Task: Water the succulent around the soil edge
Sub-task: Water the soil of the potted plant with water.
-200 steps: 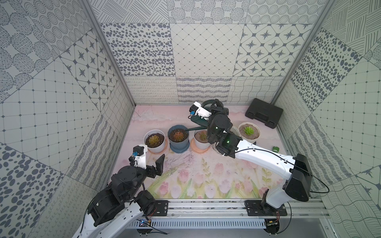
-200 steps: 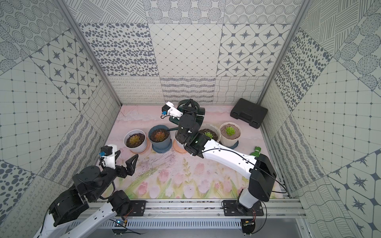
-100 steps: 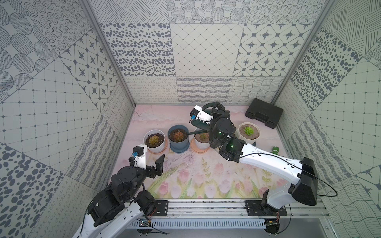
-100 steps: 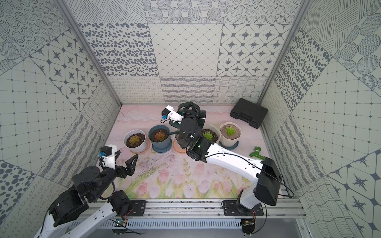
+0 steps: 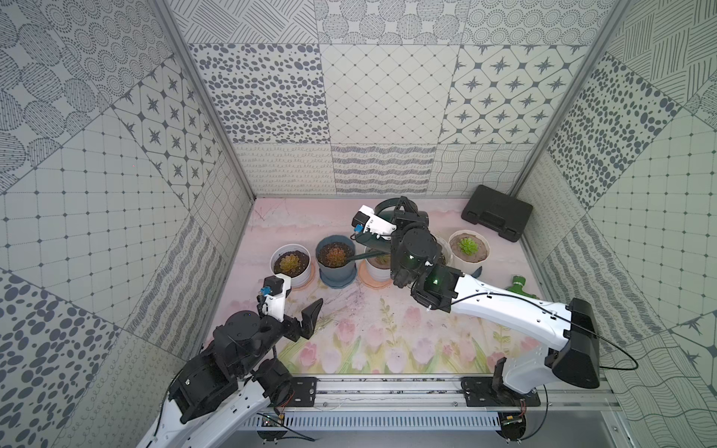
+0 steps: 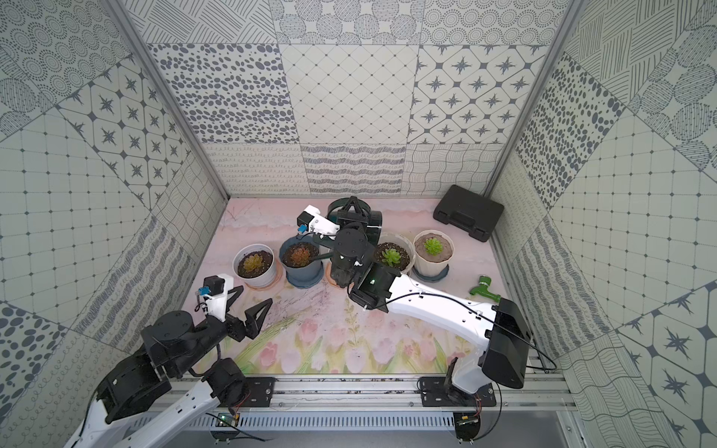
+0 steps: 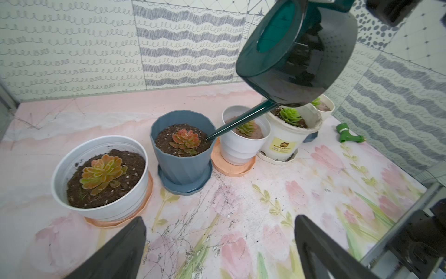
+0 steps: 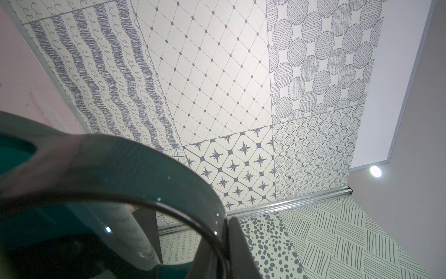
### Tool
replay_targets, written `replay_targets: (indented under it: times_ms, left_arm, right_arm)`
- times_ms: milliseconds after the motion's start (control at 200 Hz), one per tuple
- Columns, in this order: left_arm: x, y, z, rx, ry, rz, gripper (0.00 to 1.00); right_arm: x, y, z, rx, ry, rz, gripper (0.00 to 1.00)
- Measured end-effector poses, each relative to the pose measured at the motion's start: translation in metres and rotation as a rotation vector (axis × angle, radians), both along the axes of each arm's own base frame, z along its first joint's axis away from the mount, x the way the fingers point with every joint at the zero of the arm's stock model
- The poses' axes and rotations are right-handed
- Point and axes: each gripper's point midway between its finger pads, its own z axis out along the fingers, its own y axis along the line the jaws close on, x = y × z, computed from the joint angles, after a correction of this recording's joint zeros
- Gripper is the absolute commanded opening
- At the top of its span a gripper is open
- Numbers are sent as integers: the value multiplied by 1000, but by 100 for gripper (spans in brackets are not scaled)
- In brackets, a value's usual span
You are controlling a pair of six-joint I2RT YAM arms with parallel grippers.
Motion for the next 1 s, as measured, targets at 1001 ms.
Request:
replay_targets:
  times_ms: [1001]
  left_arm:
    - [-11,-18,6,-38,-6,-122,99]
  right_arm:
    - [3,-96,-4,501,71,-84,0]
